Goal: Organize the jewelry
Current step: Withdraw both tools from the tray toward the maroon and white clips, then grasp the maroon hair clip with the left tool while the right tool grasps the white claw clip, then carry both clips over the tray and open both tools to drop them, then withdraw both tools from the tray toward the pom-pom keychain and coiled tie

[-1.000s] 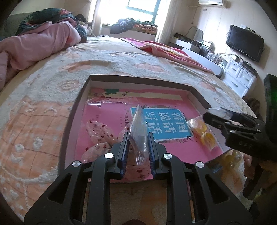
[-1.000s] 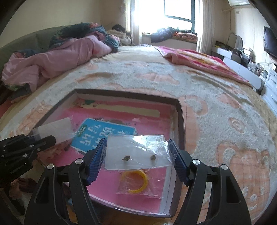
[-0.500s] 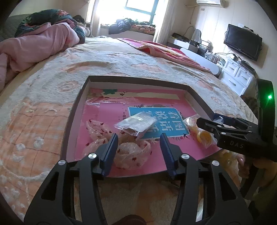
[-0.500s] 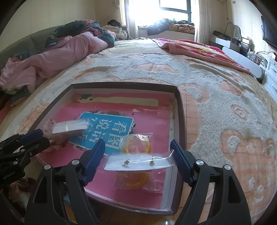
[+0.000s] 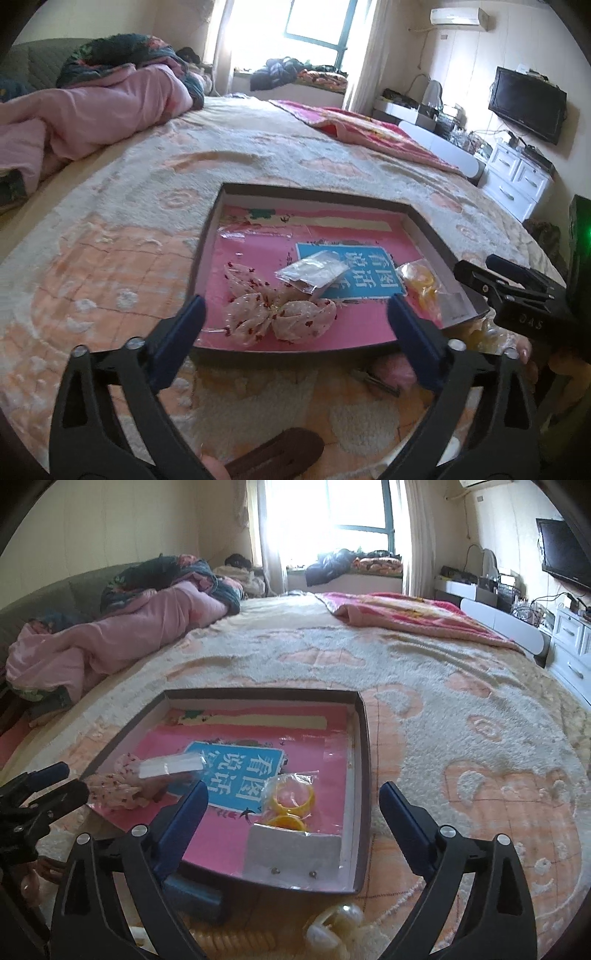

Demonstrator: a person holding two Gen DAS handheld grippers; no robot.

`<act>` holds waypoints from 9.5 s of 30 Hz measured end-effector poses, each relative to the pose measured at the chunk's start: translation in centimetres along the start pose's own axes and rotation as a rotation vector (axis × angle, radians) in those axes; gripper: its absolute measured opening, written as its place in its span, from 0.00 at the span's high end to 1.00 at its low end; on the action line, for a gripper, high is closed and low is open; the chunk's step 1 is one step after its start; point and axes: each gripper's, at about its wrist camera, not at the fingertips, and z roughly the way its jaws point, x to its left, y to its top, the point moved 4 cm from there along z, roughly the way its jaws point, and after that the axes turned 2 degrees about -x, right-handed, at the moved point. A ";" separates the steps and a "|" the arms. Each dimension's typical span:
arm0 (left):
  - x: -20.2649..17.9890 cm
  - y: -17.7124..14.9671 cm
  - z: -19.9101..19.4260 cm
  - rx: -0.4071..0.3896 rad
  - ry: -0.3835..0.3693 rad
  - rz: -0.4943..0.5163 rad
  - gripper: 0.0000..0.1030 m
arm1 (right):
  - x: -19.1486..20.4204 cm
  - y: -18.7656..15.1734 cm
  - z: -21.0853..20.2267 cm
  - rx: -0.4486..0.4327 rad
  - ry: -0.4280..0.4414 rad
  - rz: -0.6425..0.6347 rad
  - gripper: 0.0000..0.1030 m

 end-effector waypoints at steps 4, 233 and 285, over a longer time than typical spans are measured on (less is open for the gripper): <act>0.1 0.4 -2.1 -0.045 0.023 0.004 0.11 | 0.4 0.1 -1.4 -0.035 0.006 -0.002 0.09; -5.2 0.3 4.4 0.076 -0.074 0.063 0.41 | -3.2 1.4 -0.5 -0.004 0.005 0.004 0.08; -3.4 -3.5 -3.9 0.034 -0.022 0.083 0.11 | 2.8 -5.9 -10.5 -0.061 0.078 -0.175 0.08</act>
